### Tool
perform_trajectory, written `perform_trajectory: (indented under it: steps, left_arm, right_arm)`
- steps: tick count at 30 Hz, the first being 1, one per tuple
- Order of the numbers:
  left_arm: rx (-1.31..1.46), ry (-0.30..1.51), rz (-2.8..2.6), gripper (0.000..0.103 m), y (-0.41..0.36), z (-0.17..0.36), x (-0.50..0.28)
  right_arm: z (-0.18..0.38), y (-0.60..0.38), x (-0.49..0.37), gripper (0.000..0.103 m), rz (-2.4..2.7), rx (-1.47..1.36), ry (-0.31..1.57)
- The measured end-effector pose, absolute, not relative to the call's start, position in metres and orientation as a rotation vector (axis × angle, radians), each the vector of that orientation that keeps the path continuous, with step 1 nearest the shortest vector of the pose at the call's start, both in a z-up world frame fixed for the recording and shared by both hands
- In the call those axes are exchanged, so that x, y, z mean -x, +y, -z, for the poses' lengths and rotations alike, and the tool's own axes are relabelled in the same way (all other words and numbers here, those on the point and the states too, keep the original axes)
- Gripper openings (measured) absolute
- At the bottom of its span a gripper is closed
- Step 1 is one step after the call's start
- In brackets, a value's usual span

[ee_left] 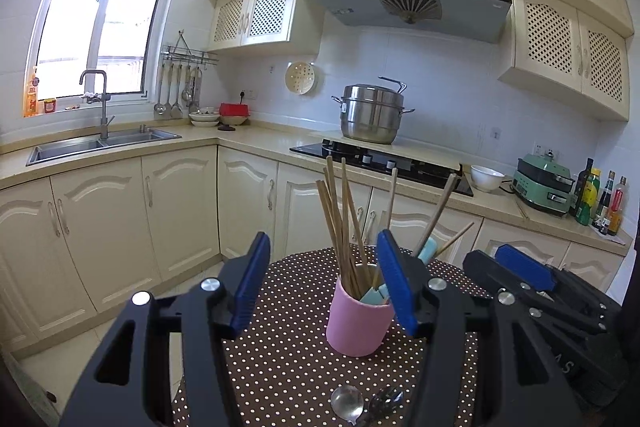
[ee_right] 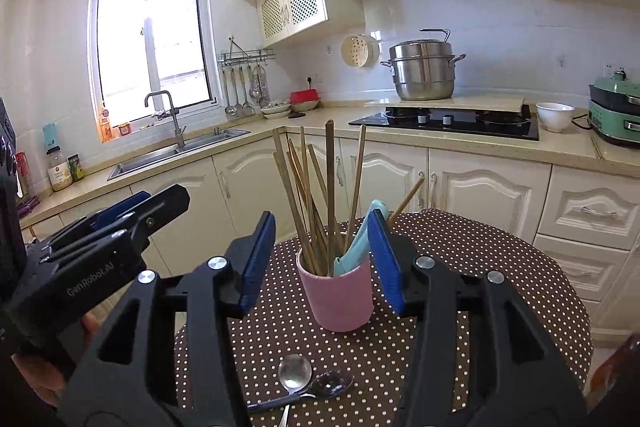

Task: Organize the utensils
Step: 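Withdraw both open tools from the cup and move toward the spoon and spork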

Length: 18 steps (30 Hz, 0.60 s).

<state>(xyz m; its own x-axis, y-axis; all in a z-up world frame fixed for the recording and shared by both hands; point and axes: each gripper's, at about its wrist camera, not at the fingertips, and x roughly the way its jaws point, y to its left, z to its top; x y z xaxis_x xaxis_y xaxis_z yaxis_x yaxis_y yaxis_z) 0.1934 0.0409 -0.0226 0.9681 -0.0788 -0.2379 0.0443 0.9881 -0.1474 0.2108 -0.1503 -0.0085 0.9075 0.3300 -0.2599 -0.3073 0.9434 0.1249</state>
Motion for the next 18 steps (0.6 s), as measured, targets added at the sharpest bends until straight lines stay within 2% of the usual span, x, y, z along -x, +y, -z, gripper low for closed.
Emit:
perform_trajectory:
  steps: [4, 6, 12, 18]
  left_arm:
    - [0.123, 0.247, 0.057, 0.057, 0.034, 0.025, -0.179]
    - [0.115, 0.248, 0.056, 0.062, 0.030, 0.026, -0.173]
    - [0.083, 0.273, 0.062, 0.064, 0.023, 0.034, -0.163]
    - [0.077, 0.379, 0.107, 0.067, 0.027, 0.050, -0.177]
  right_arm:
    - [0.008, -0.154, -0.197, 0.049, -0.318, -0.084, 0.274]
    - [0.009, -0.156, -0.191, 0.050, -0.313, -0.079, 0.270]
    - [0.018, -0.164, -0.181, 0.051, -0.298, -0.085, 0.288]
    - [0.040, -0.171, -0.182, 0.052, -0.277, -0.088, 0.350]
